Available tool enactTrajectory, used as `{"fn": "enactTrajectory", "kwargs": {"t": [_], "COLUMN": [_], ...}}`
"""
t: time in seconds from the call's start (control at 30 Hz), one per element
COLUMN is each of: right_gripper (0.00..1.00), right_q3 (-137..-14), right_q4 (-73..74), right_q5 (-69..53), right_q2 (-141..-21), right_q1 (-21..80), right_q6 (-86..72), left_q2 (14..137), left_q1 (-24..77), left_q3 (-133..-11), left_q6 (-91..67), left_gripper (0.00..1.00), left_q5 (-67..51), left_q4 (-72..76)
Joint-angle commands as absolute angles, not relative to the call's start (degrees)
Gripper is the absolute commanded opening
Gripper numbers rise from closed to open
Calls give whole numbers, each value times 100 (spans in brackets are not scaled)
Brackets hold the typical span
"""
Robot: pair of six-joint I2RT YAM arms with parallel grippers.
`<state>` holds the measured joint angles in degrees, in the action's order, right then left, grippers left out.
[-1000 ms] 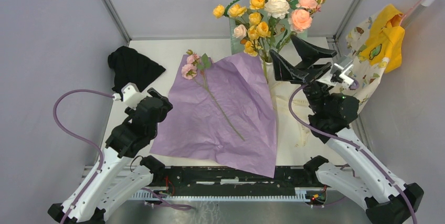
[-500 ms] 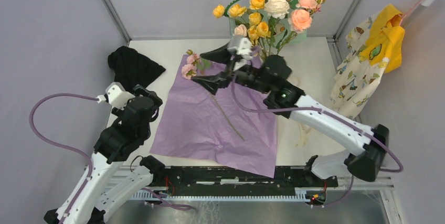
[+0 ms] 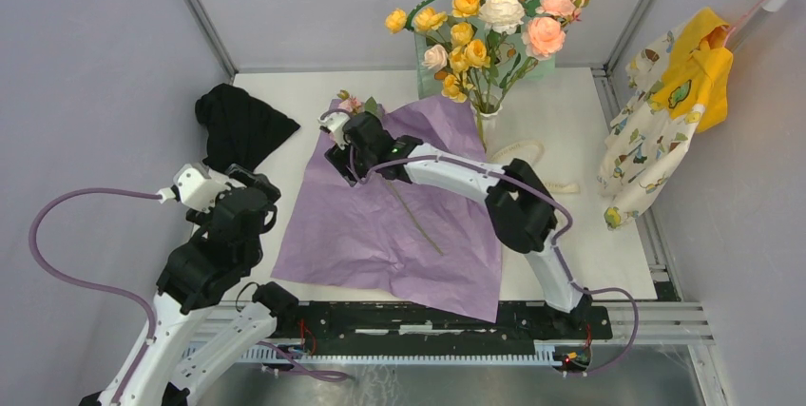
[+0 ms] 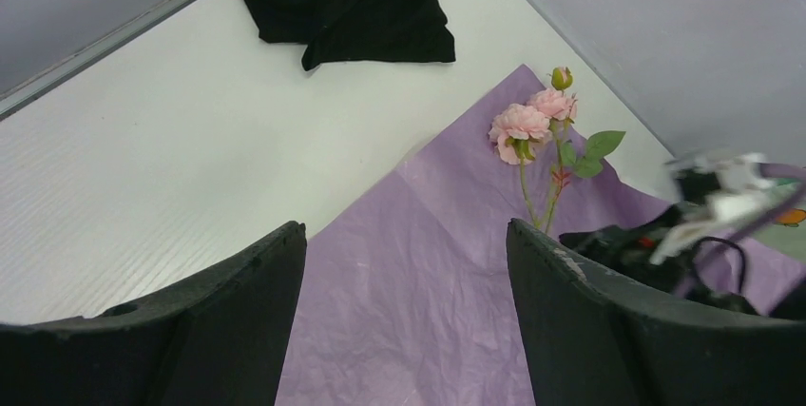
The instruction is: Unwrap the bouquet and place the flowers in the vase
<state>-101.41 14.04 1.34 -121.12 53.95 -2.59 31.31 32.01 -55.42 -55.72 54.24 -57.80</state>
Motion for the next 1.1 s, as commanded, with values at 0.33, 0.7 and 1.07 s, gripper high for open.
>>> {"fn": "enactTrajectory", "kwargs": {"t": [0.33, 0.7, 1.07], "right_gripper": [66, 62, 30], "right_q3": [-10865, -11170, -10884], "right_q4": [2292, 2255, 1974], "right_q5": [1258, 795, 655], "right_q2": [-13049, -13414, -13311], "right_q1": [4921, 4844, 4843], "right_q6": [-768, -802, -912], "left_q2": [3063, 3120, 3168], "left_q1": [3208, 3208, 3207], "left_q3": [-5520, -5463, -5415], "left_q6": [-5690, -5634, -5616], "left_gripper": [83, 83, 83], "left_q5": [5405, 5353, 5271], "left_q4": [-5534, -5463, -5414]}}
